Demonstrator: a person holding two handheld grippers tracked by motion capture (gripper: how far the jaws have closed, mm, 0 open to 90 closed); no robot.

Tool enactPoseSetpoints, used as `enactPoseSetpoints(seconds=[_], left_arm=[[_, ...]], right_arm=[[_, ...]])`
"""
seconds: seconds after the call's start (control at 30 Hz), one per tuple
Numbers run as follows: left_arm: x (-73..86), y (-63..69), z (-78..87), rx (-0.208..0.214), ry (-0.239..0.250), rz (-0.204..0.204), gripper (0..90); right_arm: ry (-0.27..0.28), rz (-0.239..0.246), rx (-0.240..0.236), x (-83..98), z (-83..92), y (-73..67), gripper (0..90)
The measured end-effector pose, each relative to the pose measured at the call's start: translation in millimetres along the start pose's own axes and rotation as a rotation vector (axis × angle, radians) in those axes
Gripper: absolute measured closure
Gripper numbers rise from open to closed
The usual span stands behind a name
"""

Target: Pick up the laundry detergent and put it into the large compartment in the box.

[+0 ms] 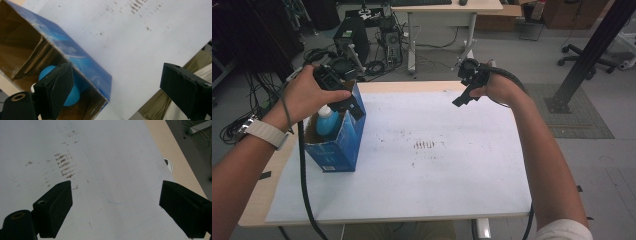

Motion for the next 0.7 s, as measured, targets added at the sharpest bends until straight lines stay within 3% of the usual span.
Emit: enactPoseSetpoints(seconds=[0.2,0.7], left_arm=[[-3.8,5.8,-3.0,0.036,-0.029,-0.057,11.8],[-7.4,16.4,-7.7,0.075,-0.069,-0.132,11.6]], right_arm=[[0.000,-0.003,0.001,0.3,0.7,0.0,11.4],[-0.003,0.001,-0.002,-0.6,-1.0,-0.7,11.4]])
Point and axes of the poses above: each handheld gripper's, and its own axes: z roughly backward along the jaws, x roughly out of its underside, y roughly to its right, the point moved 1 cm from there along -z, roughly forward along the jaws, and after that the axes turned 8 degrees about x, right-handed, at the moved point
